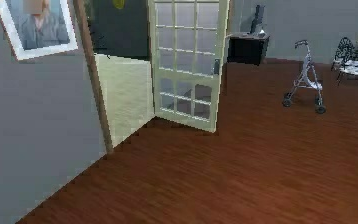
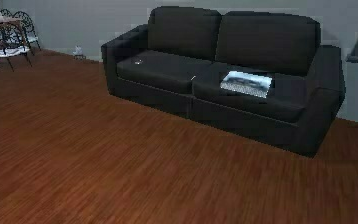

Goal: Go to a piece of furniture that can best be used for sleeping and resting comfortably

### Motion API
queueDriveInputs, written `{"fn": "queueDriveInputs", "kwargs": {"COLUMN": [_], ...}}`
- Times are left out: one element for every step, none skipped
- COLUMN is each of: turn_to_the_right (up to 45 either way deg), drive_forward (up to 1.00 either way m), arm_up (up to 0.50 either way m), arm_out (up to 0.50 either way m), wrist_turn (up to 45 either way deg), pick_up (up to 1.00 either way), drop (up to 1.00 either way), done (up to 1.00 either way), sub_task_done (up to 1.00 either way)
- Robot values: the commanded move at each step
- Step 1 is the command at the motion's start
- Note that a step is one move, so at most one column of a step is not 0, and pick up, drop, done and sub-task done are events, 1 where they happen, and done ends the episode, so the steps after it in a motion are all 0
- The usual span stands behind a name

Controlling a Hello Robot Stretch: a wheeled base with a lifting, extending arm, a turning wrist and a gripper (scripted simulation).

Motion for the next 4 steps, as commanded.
{"fn": "queueDriveInputs", "kwargs": {"turn_to_the_right": [-3.0, 0.0, 0.0, -39.0], "drive_forward": [0.0, 1.0, 0.65, 0.0], "arm_up": [0.0, 0.0, 0.0, 0.0], "arm_out": [0.0, 0.0, 0.0, 0.0], "wrist_turn": [0.0, 0.0, 0.0, 0.0], "pick_up": [0.0, 0.0, 0.0, 0.0], "drop": [0.0, 0.0, 0.0, 0.0], "done": [0.0, 0.0, 0.0, 0.0], "sub_task_done": [0.0, 0.0, 0.0, 0.0]}}
